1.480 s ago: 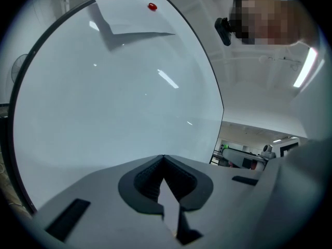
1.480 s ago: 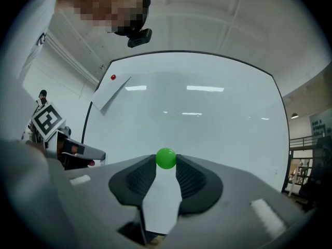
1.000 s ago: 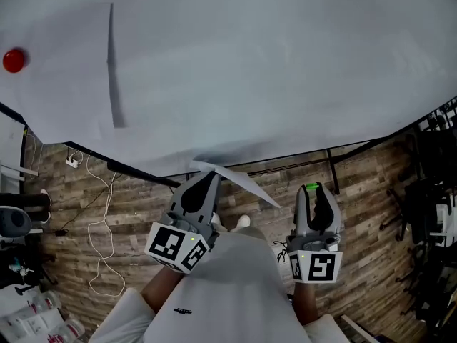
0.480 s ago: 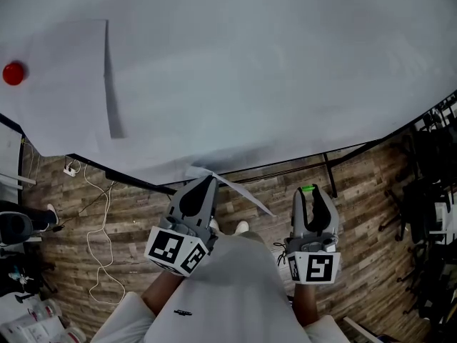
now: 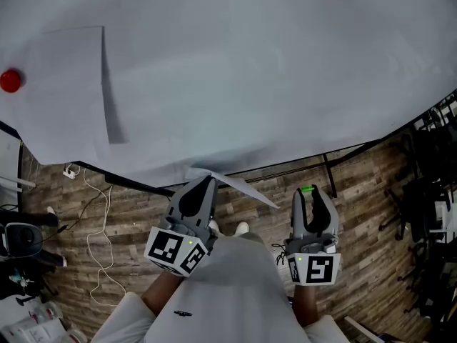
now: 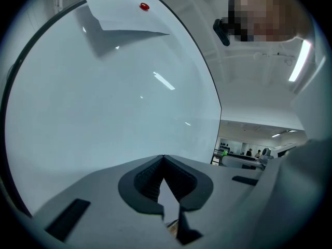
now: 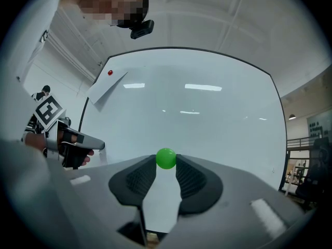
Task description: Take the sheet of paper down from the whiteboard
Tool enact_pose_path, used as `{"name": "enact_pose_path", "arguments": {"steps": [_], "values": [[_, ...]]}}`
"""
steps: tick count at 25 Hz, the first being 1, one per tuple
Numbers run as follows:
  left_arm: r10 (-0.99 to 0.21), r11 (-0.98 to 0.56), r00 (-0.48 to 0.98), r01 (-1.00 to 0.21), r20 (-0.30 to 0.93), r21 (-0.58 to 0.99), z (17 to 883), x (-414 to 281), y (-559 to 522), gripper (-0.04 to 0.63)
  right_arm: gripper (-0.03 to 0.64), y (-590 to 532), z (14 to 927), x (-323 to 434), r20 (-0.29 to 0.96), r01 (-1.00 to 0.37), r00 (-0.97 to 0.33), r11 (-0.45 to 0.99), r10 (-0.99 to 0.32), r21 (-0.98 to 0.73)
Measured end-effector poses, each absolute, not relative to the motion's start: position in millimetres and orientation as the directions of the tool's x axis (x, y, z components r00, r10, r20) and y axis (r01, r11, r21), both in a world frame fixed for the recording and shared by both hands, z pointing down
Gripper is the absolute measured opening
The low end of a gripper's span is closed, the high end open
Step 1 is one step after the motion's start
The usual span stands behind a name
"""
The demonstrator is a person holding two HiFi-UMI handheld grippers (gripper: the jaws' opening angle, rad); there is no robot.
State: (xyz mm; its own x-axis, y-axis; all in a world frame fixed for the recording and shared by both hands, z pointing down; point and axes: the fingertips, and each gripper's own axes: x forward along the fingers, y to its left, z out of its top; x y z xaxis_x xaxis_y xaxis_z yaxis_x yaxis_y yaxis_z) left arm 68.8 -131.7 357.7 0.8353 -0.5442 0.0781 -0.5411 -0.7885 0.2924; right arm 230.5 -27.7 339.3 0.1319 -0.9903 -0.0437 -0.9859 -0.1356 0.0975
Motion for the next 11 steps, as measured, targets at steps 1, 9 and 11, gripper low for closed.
{"name": "enact_pose_path", "arguments": {"steps": [1, 9, 11], "values": [[-0.545, -0.788, 0.835, -0.541, 0.078, 0.292, 357.9, 69.0, -132.2, 0.005, 0.129, -28.0, 338.8, 230.6, -0.045, -0.986, 0.131, -0.135, -0.990, 0.098], [-0.548, -0.786, 0.833, -0.544, 0.078, 0.293, 356.2, 62.8, -132.7, 0.005, 0.129, -26.9, 334.4, 222.5, -0.050, -0.985, 0.130, -0.135, -0.990, 0.105], [-0.548, -0.785, 0.833, -0.545, 0.079, 0.294, 357.5, 60.9, -134.6, 0.005, 0.129, -28.6, 335.7, 219.7, -0.047, -0.985, 0.129, -0.133, -0.991, 0.106]]}}
